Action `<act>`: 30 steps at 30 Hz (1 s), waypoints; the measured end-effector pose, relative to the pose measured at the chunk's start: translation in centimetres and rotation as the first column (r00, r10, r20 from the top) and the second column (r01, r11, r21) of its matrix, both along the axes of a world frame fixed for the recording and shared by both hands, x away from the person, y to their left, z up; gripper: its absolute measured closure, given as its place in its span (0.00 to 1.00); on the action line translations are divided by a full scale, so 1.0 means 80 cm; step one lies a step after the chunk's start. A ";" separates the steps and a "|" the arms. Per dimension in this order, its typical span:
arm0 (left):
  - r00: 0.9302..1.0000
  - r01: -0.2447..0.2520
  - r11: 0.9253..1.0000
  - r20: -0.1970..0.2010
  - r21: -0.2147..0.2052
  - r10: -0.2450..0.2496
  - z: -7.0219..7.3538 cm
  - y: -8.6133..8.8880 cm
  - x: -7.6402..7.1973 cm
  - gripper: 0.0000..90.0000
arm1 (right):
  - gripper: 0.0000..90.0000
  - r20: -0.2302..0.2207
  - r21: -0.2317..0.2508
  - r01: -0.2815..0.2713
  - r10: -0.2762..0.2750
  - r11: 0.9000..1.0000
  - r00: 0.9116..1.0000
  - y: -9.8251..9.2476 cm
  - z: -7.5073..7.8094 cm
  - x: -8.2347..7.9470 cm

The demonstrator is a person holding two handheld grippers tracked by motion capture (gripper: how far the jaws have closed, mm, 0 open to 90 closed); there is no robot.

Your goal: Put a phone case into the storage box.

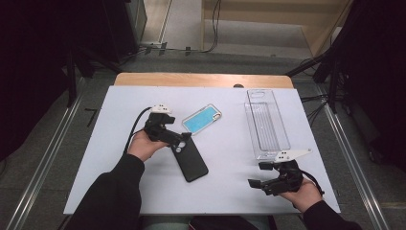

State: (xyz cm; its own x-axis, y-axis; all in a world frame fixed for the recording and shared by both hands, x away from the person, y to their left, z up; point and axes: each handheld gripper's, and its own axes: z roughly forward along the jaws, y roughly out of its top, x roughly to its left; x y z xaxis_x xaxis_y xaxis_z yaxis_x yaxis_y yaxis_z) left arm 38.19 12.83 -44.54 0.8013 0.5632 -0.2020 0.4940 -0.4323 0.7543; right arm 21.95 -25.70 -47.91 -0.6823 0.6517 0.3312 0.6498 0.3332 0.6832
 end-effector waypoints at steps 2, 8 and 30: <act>1.000 0.004 1.000 0.001 0.010 -0.004 -0.001 -0.004 0.005 0.00 | 0.16 -0.001 0.000 -0.001 0.001 1.000 1.000 0.000 0.000 0.000; 1.000 0.021 0.999 0.002 0.028 -0.021 -0.002 -0.018 0.020 0.00 | 0.16 0.002 0.007 -0.001 0.001 1.000 1.000 -0.001 0.001 0.001; 0.999 0.041 0.998 0.019 0.047 -0.042 -0.013 -0.068 0.074 0.00 | 0.16 0.003 0.016 -0.015 0.015 1.000 1.000 -0.001 0.002 0.000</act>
